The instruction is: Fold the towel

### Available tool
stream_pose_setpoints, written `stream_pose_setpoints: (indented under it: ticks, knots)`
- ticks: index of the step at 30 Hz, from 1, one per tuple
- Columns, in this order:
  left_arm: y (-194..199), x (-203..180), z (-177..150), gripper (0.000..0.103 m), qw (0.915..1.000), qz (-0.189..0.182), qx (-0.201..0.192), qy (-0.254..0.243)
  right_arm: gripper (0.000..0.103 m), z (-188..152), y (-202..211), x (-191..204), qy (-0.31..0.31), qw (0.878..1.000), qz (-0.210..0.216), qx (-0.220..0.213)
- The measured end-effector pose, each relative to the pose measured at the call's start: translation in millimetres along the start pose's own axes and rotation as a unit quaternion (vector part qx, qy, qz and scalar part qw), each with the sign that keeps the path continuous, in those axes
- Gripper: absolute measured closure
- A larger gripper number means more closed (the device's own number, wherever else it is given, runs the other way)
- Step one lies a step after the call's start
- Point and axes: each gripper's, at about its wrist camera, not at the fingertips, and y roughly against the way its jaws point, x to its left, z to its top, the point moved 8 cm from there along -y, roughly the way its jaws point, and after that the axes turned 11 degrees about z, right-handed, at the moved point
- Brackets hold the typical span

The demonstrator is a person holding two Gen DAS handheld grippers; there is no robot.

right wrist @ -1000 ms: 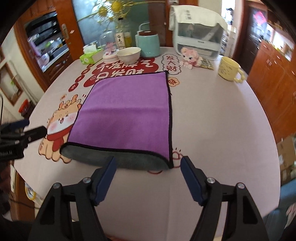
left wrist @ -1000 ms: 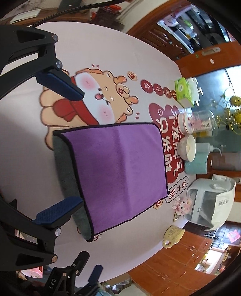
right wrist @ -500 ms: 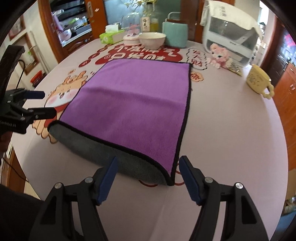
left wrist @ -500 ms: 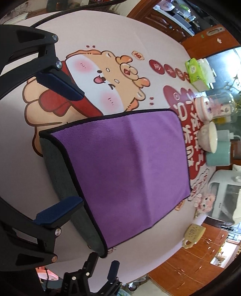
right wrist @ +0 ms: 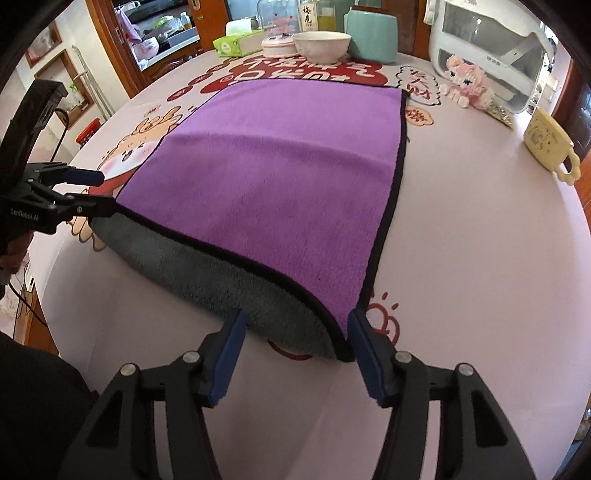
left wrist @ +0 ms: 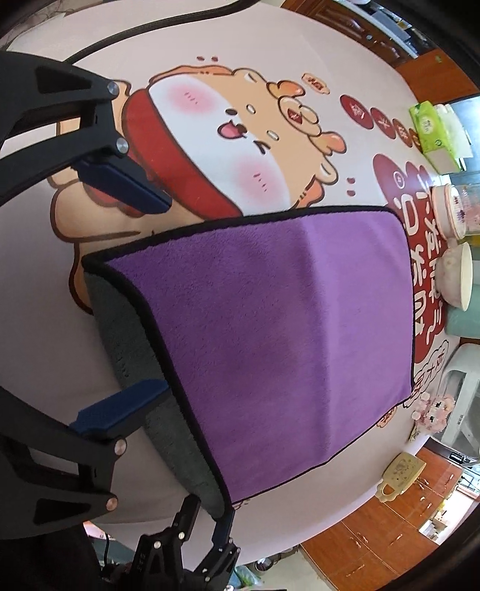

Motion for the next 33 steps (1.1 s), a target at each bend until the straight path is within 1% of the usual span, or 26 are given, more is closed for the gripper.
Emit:
stream_pose_setpoints:
  ticks: [2, 5, 10, 17, 19, 21, 23, 27, 29, 33]
  knots:
    - [-1, -1, 0, 0.015, 0.9999, -0.009, 0.004, 0.003, 0.050, -2, -2, 0, -0.001, 1.000, -0.001, 0.003]
    - [-3, -3, -2, 0.022, 0.9996, -0.023, 0.012, 0.011, 0.052, -2, -2, -2, -0.003, 1.000, 0.000, 0.001]
    - [-7, -7, -5, 0.028, 0.9989, -0.036, 0.025, 0.017, 0.057, -2, -2, -4, 0.000, 1.000, -0.006, 0.000]
    - [-10, -11, -13, 0.050, 0.9979, -0.045, 0.041, 0.024, 0.063, -3, -1, -5, -0.001, 1.000, -0.009, 0.000]
    - [-11, -10, -15, 0.056, 0.9979, -0.043, 0.042, 0.025, 0.065, -3, -1, -5, 0.000, 1.000, -0.010, 0.000]
    - [-11, -9, -16, 0.063, 0.9980, -0.039, 0.042, 0.027, 0.066, -3, -1, -4, 0.000, 1.000, -0.010, 0.000]
    - [-12, -7, -17, 0.068, 0.9981, -0.033, 0.043, 0.029, 0.068, -3, 0, -5, 0.000, 1.000, -0.011, 0.000]
    - [-15, -1, -18, 0.083, 0.9984, -0.022, 0.043, 0.030, 0.071, -3, 0, -5, 0.000, 1.000, -0.013, 0.001]
    - [-15, 2, -19, 0.088, 0.9983, -0.020, 0.044, 0.031, 0.074, -3, 0, -5, 0.001, 1.000, -0.014, 0.001]
    - [-13, 6, -21, 0.093, 0.9983, -0.026, 0.041, 0.034, 0.080, -3, 0, -6, -0.002, 1.000, -0.017, 0.001]
